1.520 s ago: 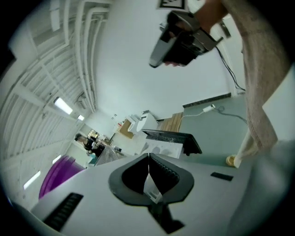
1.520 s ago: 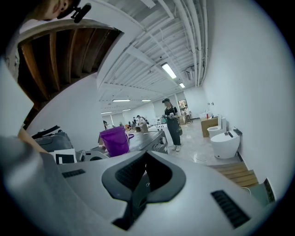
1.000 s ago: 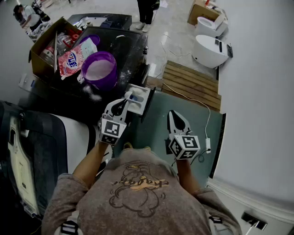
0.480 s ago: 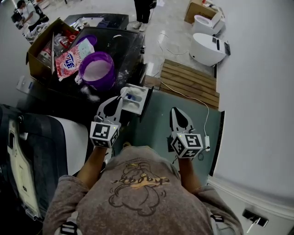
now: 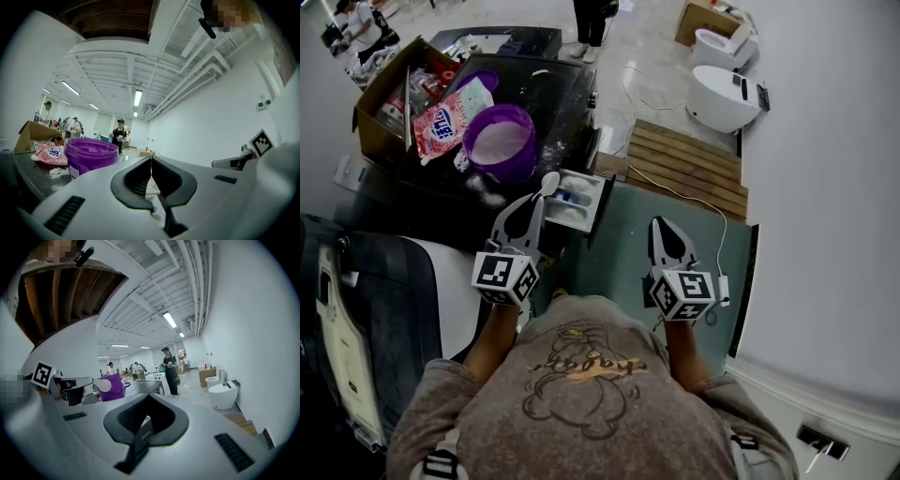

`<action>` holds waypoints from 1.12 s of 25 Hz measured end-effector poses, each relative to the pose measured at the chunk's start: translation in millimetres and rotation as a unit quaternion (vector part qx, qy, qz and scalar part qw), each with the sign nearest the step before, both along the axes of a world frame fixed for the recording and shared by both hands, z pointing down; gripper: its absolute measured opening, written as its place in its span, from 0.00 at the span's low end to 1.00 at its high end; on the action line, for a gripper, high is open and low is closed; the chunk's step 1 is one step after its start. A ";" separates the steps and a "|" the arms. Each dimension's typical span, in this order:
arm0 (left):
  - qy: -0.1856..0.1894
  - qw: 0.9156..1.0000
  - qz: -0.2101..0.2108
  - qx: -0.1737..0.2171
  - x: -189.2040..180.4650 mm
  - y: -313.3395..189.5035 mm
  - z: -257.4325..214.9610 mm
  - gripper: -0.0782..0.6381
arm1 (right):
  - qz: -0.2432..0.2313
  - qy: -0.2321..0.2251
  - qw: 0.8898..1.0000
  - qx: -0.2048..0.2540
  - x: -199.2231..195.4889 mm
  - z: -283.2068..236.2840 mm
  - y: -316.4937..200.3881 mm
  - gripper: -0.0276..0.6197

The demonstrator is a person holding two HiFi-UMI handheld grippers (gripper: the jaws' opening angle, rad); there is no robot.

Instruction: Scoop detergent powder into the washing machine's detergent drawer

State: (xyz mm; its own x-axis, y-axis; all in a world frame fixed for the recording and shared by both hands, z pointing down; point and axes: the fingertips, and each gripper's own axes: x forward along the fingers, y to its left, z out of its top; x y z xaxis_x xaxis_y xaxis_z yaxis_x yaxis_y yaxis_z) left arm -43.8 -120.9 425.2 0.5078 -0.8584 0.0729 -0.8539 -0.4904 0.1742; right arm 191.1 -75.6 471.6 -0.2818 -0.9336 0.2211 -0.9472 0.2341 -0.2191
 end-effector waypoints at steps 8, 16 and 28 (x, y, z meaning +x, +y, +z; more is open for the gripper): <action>0.002 1.000 0.005 0.000 -3.3 0.8 -1.0 0.14 | 0.000 -0.005 1.000 0.005 -8.7 -0.9 1.7 0.04; 0.009 1.000 0.007 -0.004 -4.6 0.1 -2.2 0.14 | 0.004 -0.004 1.000 0.002 -9.4 -1.5 2.6 0.04; 0.014 1.000 0.011 -0.012 -3.6 1.6 3.8 0.14 | 0.005 -0.004 1.000 -0.003 -12.3 3.0 3.9 0.04</action>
State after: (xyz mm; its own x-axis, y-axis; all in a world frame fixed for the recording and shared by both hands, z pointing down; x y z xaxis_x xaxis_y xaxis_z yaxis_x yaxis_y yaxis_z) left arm -47.4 -119.3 429.0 0.5291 -0.8448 0.0792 -0.8373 -0.5048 0.2099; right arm 178.8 -71.7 474.6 -0.2749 -0.9350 0.2242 -0.9474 0.2237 -0.2289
